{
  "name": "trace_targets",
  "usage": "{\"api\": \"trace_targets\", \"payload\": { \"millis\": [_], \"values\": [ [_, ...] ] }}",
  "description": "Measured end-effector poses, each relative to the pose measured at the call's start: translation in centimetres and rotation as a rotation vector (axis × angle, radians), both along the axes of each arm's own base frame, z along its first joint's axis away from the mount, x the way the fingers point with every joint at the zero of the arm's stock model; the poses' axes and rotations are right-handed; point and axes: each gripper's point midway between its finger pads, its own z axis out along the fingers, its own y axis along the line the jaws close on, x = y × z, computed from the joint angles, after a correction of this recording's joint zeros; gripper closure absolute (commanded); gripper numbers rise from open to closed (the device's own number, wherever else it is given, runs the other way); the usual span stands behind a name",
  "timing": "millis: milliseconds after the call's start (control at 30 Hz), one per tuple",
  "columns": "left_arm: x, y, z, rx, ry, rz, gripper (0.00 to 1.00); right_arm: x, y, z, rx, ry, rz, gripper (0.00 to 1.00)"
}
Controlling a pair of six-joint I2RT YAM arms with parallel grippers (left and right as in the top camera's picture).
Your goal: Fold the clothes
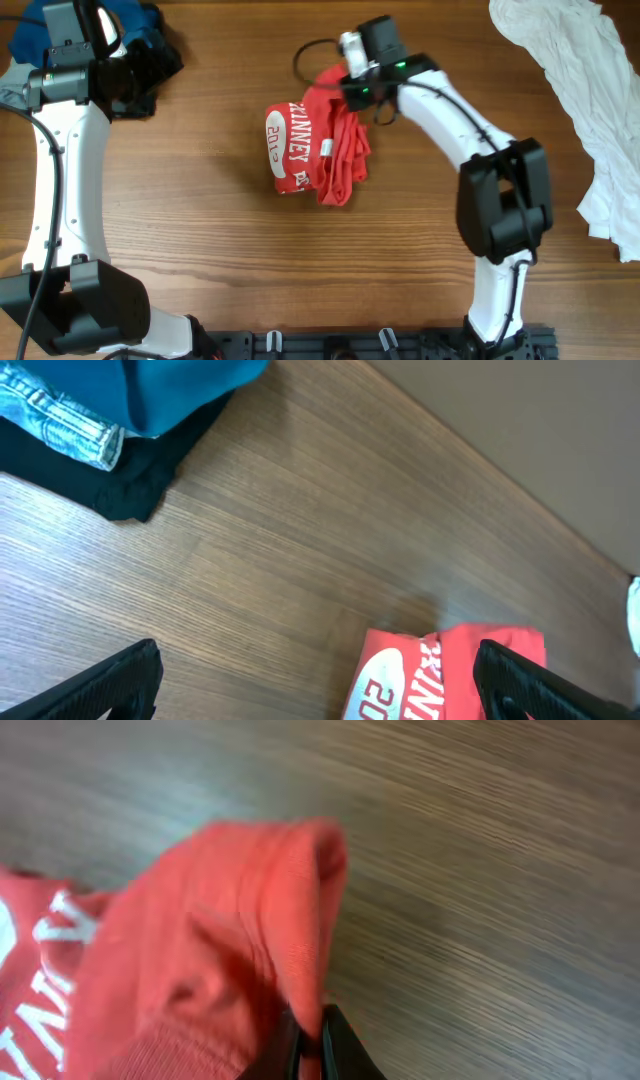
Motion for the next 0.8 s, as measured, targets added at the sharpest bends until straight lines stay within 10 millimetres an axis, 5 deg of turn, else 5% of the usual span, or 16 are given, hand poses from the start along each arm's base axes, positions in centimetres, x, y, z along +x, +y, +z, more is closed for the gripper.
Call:
{"api": "trace_targets", "payload": {
  "millis": [33,100,200,400,633,800],
  "values": [
    [0.0,0.0,0.0,0.002,0.000,-0.002,0.00,0.2,-0.6,0.1,0.024,0.010,-0.018,0.78],
    [0.0,0.1,-0.1,0.007,0.003,-0.003,0.00,0.6,-1.6,0.2,0.068,0.028,-0.045,0.44],
    [0.0,0.1,-0.1,0.009,0.003,-0.006,0.00,0.6,-2.1,0.3,0.106,0.052,-0.065,0.28],
    [-0.1,0.2,-0.1,0.016,0.003,-0.005,0.00,-2.2,-1.5,0.1,0.138,0.170,-0.055,0.29],
    [-0.1,1.2,-0.2,0.066,0.012,0.032,0.00,-9.0,-3.1,4.9,0.084,0.330,-0.099,0.35],
    [-0.2,2.2,-0.3,0.112,0.019,0.064,0.00,-13.2,1.6,3.8,0.005,0.379,-0.030,0.39]
  ]
}}
